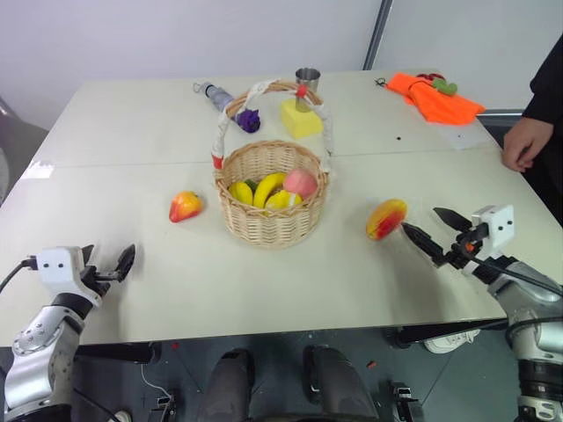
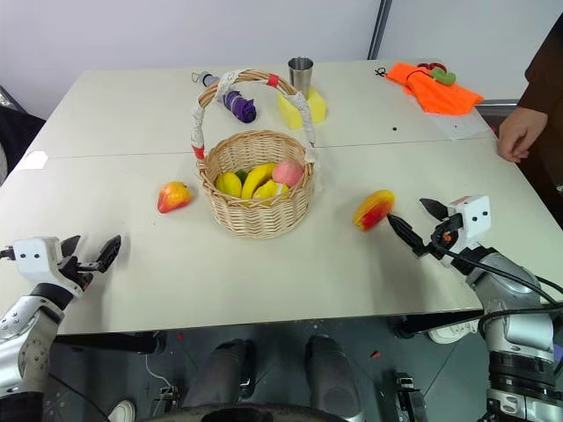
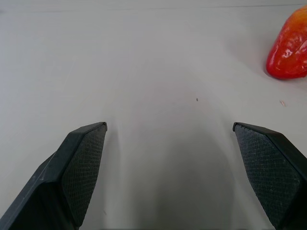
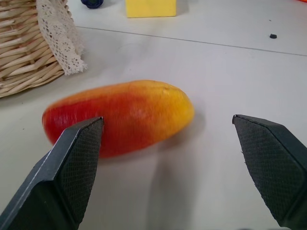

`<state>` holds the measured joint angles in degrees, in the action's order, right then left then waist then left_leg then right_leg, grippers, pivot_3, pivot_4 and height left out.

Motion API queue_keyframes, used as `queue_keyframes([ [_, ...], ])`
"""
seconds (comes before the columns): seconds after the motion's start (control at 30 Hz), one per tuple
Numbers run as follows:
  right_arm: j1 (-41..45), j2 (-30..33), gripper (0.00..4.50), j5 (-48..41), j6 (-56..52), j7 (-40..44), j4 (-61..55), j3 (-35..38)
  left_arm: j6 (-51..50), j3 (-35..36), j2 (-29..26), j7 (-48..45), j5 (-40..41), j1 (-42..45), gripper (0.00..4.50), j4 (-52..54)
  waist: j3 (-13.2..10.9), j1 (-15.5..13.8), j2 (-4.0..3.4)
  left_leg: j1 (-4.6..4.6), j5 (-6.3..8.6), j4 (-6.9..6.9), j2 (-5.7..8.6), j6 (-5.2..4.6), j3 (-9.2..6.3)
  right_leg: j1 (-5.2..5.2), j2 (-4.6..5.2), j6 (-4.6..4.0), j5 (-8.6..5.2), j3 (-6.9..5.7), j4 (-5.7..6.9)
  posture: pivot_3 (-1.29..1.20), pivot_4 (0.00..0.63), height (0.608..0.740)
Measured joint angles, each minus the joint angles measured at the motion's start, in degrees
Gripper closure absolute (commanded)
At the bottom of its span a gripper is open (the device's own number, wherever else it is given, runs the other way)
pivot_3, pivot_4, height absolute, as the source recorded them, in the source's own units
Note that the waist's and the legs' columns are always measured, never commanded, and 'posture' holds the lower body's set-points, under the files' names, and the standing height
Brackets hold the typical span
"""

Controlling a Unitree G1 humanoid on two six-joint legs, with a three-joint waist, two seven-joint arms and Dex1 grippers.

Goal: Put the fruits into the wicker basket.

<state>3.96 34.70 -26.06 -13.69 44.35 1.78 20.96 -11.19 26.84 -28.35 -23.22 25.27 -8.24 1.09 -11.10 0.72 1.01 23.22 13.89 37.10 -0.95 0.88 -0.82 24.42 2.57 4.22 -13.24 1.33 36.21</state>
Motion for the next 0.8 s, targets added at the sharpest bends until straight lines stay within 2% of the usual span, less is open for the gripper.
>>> queue_keyframes([
  [0.53, 0.7, 0.0, 0.02, 0.0, 1.2, 2.1, 2.0, 0.0, -3.6, 1.9, 0.4, 0.3, 2.5, -0.8, 0.0, 2.1, 0.0, 0.0, 0.0, 0.0, 0.0, 0.0, 0.0, 0.0, 0.01, 0.0, 0.01, 0.0, 0.0, 0.0, 0.0, 0.0, 0.15, 0.74],
  [0.8, 0.5, 0.1, 0.02, -0.8, 0.8, 2.9, 1.2, 0.0, -5.9, 1.8, -0.6, -0.3, 2.6, 1.7, 0.0, 2.2, 0.0, 0.0, 0.0, 0.0, 0.0, 0.0, 0.0, 0.0, 0.01, 0.0, 0.0, 0.0, 0.0, 0.0, 0.0, 0.0, 0.15, 0.74],
])
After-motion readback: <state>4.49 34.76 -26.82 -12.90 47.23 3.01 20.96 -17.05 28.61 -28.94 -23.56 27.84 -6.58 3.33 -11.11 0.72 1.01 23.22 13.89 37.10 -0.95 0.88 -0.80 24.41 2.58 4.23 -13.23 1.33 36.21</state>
